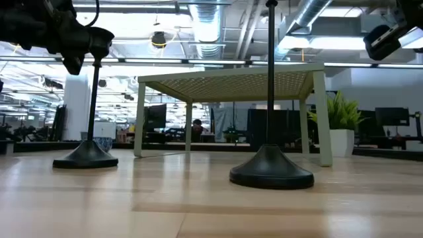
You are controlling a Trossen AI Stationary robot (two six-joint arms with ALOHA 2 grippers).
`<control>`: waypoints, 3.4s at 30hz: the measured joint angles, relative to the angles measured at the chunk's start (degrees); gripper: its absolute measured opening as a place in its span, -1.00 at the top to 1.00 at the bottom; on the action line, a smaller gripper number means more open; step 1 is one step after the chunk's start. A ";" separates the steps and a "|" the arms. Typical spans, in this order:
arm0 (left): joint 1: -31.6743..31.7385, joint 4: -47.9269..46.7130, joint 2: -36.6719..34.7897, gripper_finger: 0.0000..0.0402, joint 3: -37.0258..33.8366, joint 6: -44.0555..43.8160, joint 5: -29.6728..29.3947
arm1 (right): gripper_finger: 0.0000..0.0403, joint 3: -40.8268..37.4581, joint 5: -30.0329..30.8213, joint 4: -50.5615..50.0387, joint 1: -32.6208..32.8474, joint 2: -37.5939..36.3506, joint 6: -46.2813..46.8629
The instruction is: Pick & Place candle stick holders
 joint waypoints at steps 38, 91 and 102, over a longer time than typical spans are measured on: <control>-0.02 -0.01 -0.01 0.96 -0.01 -0.01 0.00 | 1.00 0.00 0.02 -0.02 0.00 0.00 0.00; -0.15 18.39 7.21 0.99 4.13 -18.10 -0.20 | 0.27 63.14 17.46 -68.91 0.02 37.25 -10.01; -0.22 -16.57 44.49 0.99 47.20 -19.32 15.13 | 0.05 66.55 16.37 -73.33 0.13 36.41 -0.86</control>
